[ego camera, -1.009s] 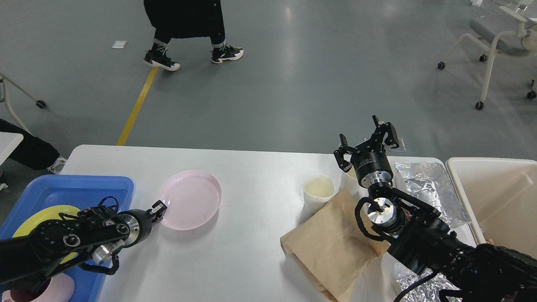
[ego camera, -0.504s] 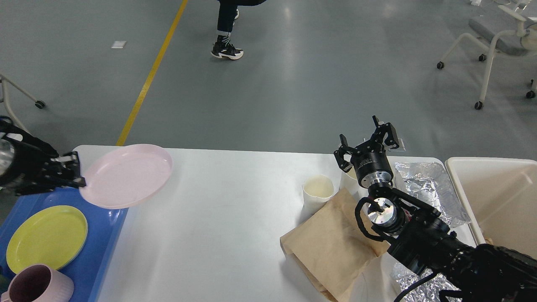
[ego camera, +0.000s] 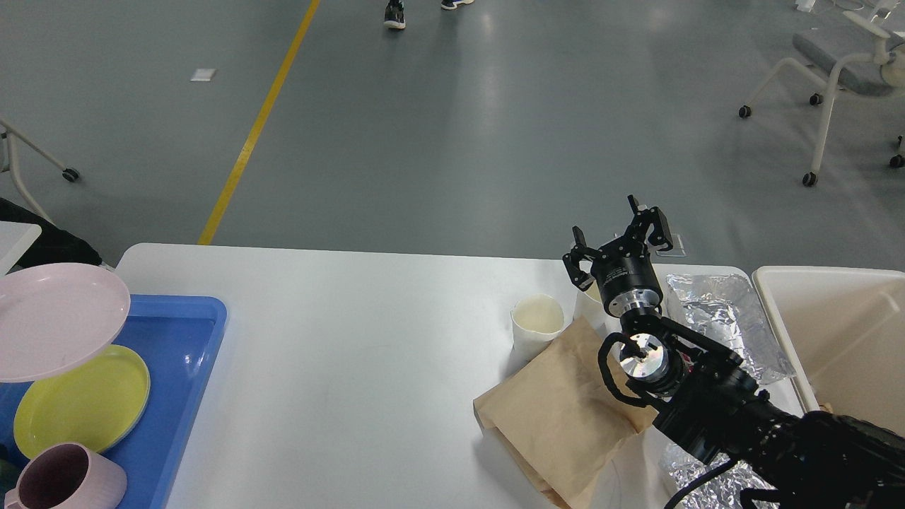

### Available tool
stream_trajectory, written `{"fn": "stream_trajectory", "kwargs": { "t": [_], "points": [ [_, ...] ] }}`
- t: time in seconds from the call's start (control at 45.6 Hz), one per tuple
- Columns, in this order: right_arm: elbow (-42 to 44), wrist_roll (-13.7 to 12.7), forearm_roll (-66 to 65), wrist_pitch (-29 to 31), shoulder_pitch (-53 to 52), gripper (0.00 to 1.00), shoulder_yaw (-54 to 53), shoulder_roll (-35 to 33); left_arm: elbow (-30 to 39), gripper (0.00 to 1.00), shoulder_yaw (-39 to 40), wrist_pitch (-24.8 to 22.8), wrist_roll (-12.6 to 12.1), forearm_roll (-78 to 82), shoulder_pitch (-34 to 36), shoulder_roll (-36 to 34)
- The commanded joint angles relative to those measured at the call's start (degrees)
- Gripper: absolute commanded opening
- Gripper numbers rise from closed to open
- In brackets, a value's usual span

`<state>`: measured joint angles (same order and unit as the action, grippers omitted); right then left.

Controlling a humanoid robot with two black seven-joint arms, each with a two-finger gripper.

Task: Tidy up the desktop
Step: 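Lift the pink plate onto the blue tray over the yellow plate, then open the left gripper and raise it away from the tray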

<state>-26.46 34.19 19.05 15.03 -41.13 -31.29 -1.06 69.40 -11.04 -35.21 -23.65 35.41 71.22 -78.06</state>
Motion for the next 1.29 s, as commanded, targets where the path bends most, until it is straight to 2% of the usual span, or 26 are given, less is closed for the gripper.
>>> {"fn": "stream_trajectory", "kwargs": {
  "t": [0.0,0.066,0.154,0.461,0.68,0.921,0.987,1.075,1.097,1.14,1.162,1.272],
  "points": [
    [0.0,0.0,-0.06,0.0,0.0,1.0,0.0,0.0,-0.67,0.01,-0.04,14.71,0.71,-0.34,-6.78,4.83],
    [0.0,0.0,0.02,0.0,0.0,1.0,0.0,0.0,-1.02,0.01,-0.04,20.69,0.8,-0.34,-9.51,7.3],
    [0.0,0.0,-0.06,0.0,0.0,1.0,0.0,0.0,-1.46,0.01,-0.04,25.27,0.8,-0.16,-13.03,9.67],
    [0.0,0.0,0.02,0.0,0.0,1.0,0.0,0.0,-2.34,0.02,-2.67,26.07,0.8,0.89,-18.57,13.72],
    [0.0,0.0,0.02,0.0,0.0,1.0,0.08,0.0,-6.64,0.03,-3.82,26.33,0.8,0.89,-19.98,16.0],
    [0.0,0.0,0.03,0.0,0.0,1.0,0.0,0.0,-10.77,0.16,-3.73,26.33,0.97,0.63,-21.21,17.68],
    [0.0,0.0,-0.06,0.0,0.0,1.0,0.0,0.0,-11.12,0.27,-3.73,26.33,0.97,0.28,-21.21,18.03],
    [0.0,0.0,-0.06,0.0,0.0,1.0,0.0,0.0,-11.21,0.55,-3.29,26.33,0.97,-0.16,-21.12,18.12],
    [0.0,0.0,0.02,0.0,0.0,1.0,0.0,0.0,-11.21,0.66,-3.29,26.33,0.97,-0.07,-21.12,18.12],
    [0.0,0.0,0.02,0.0,0.0,1.0,0.0,-0.08,-11.21,0.96,-3.29,26.33,0.89,0.01,-21.12,18.12],
    [0.0,0.0,-0.06,0.0,0.0,1.0,0.0,0.0,-11.21,1.0,-3.2,26.33,0.89,0.01,-21.03,18.12],
    [0.0,0.0,0.02,0.0,0.0,1.0,0.0,0.0,-11.13,1.0,-2.15,25.63,0.62,-0.25,-20.15,17.85]
  ]
}}
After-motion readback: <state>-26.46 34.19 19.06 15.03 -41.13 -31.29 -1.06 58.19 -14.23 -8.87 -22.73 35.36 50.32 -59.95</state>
